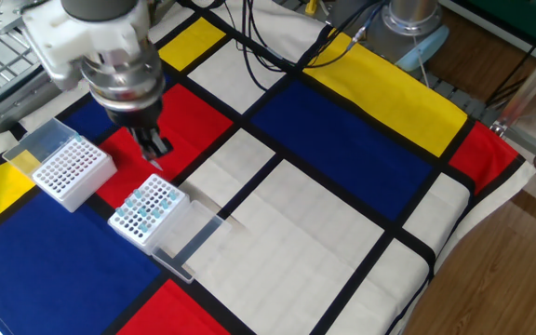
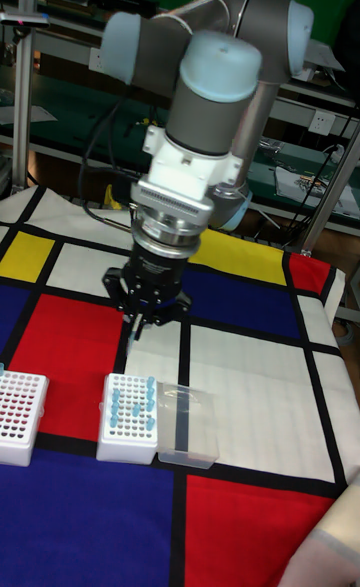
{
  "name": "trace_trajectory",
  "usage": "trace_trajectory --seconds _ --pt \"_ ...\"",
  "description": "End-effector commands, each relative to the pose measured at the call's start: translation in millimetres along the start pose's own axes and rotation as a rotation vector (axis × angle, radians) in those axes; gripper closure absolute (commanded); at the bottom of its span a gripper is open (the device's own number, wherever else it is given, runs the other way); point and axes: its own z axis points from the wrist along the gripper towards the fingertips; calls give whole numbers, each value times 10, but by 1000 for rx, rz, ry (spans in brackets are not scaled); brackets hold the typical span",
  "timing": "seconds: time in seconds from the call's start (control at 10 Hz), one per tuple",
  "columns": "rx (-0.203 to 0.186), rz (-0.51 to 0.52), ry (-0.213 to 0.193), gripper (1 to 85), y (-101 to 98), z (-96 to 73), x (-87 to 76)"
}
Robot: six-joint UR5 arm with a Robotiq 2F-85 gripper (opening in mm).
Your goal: Transfer all medium pipette tips from one holder to another
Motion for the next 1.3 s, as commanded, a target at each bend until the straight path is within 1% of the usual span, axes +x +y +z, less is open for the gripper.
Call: trace_trajectory --seconds 0.0,0.1,0.2,0.3,0.5,0.7,0.8,0.9,1.0,1.1,1.2 --pt "-31 -120 -10 767 -380 22 -82" --pt "-13 -148 -12 767 -496 60 -85" --pt "-4 -173 -20 773 -581 119 -91" --pt "-8 -196 -32 773 -621 168 -99" --pt "-13 -208 -36 780 -660 206 -89" --pt "-15 -211 -34 780 -656 224 -91" --pt "-24 -200 -38 780 -622 229 -106" --pt "-55 -164 -36 773 -543 226 -93" --pt "-47 -110 -37 773 -566 227 -102" --pt "-25 -62 -40 777 -624 229 -114" --pt "7 -22 -48 783 -709 228 -137"
